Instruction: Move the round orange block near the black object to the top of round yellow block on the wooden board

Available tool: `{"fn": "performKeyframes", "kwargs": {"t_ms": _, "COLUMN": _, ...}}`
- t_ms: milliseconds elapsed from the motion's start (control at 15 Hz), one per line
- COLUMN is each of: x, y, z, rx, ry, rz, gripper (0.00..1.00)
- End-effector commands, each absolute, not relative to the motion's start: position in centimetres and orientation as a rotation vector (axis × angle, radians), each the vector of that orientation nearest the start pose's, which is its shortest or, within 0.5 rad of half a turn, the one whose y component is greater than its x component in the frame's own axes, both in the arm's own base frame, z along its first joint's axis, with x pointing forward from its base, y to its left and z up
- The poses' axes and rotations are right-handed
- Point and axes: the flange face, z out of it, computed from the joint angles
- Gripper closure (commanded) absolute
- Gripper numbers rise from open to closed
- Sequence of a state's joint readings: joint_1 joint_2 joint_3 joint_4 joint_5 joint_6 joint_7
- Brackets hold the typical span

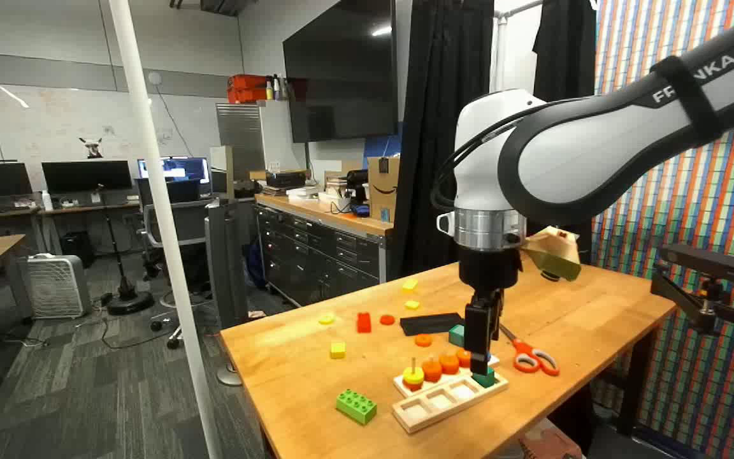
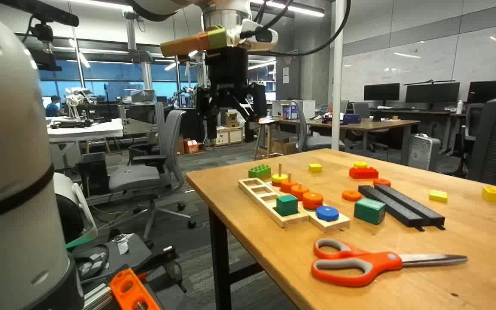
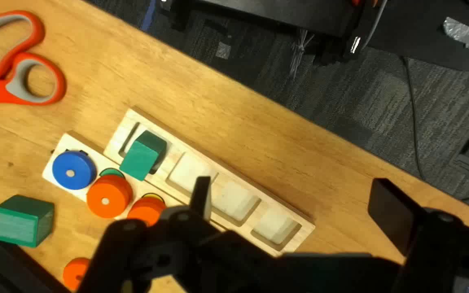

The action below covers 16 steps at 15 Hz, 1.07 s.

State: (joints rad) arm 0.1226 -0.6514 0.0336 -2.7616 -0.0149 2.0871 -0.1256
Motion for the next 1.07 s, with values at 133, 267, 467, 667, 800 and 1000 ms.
{"fn": "performKeyframes", "kwargs": {"t_ms": 133, "x": 32.8, "y": 5.0, "z": 39.9, "rx": -3.143, "ry": -0.446, "rz": 0.037, "gripper": 0.0}}
{"fn": "performKeyframes", "kwargs": {"t_ms": 267, "x": 32.8, "y": 5.0, "z": 39.9, "rx": -3.143, "ry": -0.446, "rz": 0.038, "gripper": 0.0}}
{"fn": "performKeyframes", "kwargs": {"t_ms": 467, "x": 33.0, "y": 4.9, "z": 39.9, "rx": -3.149, "ry": -0.427, "rz": 0.032, "gripper": 0.0}}
{"fn": "performKeyframes", "kwargs": {"t_ms": 667, "x": 34.2, "y": 4.3, "z": 39.6, "rx": -3.194, "ry": -0.229, "rz": -0.068, "gripper": 0.0}}
{"fn": "performKeyframes", "kwargs": {"t_ms": 800, "x": 36.0, "y": 3.4, "z": 39.3, "rx": -3.184, "ry": -0.066, "rz": -0.168, "gripper": 0.0}}
{"fn": "performKeyframes", "kwargs": {"t_ms": 1000, "x": 39.6, "y": 1.1, "z": 38.0, "rx": -3.159, "ry": 0.176, "rz": -0.303, "gripper": 0.0}}
